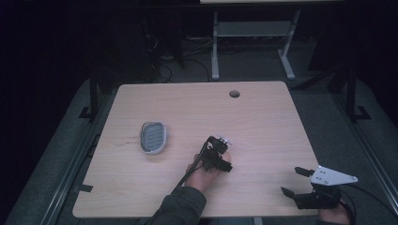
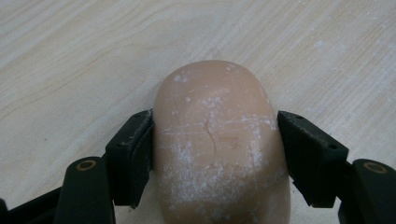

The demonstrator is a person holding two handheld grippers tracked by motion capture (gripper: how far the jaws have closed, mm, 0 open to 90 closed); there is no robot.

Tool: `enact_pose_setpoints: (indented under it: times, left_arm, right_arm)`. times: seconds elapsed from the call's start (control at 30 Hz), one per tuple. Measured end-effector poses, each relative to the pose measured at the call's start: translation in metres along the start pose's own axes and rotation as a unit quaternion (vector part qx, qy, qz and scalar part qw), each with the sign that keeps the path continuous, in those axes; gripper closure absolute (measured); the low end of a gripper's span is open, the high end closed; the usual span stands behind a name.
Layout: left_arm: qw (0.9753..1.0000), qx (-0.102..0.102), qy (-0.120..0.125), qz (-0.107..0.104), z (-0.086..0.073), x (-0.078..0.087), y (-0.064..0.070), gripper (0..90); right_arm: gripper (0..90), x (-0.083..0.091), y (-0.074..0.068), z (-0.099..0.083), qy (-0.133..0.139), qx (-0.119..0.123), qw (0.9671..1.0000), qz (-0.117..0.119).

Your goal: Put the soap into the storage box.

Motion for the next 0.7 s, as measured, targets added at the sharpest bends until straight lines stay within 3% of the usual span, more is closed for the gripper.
enact_pose_setpoints:
  times: [0.17,0.47,0.7]
  left_arm:
    - [0.9999,0.008,0.001,-0.015,0.0001,0.0012,-0.0003,31.1]
    - [1.0,0.002,-0.003,-0.005,-0.0009,0.0013,-0.0007,31.5]
    - [0.9999,0.013,-0.009,-0.006,-0.0017,0.0028,-0.0032,31.8]
  right_arm:
    - [13.8,0.0001,0.0003,0.0001,0.0,0.0,1.0,-0.001]
    - [13.8,0.0003,0.0006,0.0002,0.001,0.001,1.0,-0.002]
    - [13.8,0.0004,0.001,0.0002,0.001,0.001,1.0,-0.003]
Point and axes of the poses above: each handheld gripper's, and its own axes: x roughly backward along the jaws, z roughly out of its top, y roughly to its right, the point moved 7 cm from there along -x, roughly forward along the jaws, and after that the axes turned 5 degrees about -z, right-handed, at the moved point
